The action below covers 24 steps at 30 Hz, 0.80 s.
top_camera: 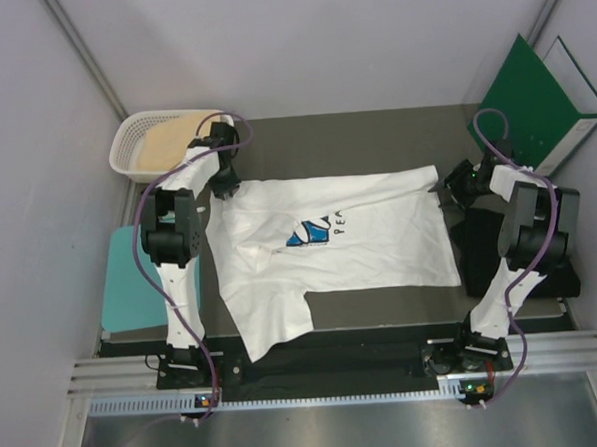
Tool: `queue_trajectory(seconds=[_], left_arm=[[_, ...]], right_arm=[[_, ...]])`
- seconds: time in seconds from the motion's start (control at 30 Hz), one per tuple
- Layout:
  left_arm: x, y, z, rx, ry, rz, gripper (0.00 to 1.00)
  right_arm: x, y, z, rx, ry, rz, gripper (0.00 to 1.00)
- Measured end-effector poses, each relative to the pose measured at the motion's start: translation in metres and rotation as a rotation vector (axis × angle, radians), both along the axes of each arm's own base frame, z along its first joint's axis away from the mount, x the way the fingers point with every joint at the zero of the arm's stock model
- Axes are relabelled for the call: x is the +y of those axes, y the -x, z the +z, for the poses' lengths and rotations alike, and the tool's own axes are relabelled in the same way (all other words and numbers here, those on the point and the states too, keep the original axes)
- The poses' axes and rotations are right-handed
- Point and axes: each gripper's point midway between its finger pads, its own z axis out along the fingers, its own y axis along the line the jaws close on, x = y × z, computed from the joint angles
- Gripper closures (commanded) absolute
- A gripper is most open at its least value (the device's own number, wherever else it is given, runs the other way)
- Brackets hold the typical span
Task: Fold and stack the t-shirts
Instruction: Fold the flattened tshirt in 1/3 of the way
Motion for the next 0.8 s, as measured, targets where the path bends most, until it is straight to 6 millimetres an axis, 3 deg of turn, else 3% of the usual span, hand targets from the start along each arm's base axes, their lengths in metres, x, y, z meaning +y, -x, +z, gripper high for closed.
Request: queue_trajectory(seconds=[0.23,0.8], left_arm=[[0.0,0.0,-0.002,0.005,-0.003,-0.002,0.67],[0.001,0.0,-0.002,0.005,-0.005,-0.001,0.68]], right_arm=[[0.0,-0.01,-0.003,-0.027,-0.018,-0.021,0.58],[0.0,-0.031,-0.013,-0.072,-0.065,-0.066,0.62]])
